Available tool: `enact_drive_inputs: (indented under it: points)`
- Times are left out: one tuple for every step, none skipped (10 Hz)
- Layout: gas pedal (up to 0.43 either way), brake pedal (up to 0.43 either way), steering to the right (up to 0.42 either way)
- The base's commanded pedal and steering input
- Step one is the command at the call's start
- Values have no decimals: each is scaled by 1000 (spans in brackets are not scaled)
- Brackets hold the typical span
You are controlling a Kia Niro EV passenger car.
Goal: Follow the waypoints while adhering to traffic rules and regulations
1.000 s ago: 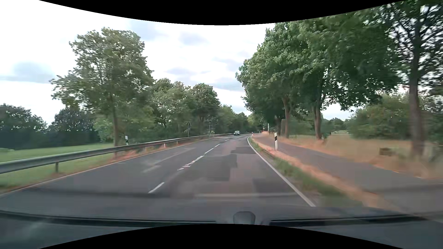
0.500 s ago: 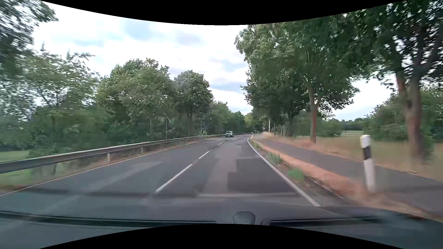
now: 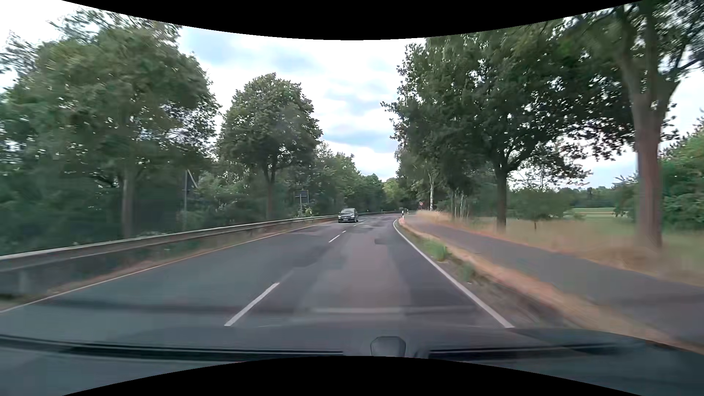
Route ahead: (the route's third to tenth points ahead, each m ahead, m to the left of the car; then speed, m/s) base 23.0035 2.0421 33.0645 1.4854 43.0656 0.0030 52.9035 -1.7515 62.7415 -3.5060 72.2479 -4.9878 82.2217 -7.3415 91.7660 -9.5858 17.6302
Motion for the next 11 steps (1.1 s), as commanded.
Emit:
enact_drive_inputs:
  points:
    - [209,0,12]
    - [209,0,12]
    - [209,0,12]
    - [197,0,12]
    - [197,0,12]
    - [189,0,12]
    - [189,0,12]
    - [189,0,12]
    - [189,0,12]
    - [189,0,13]
    - [189,0,12]
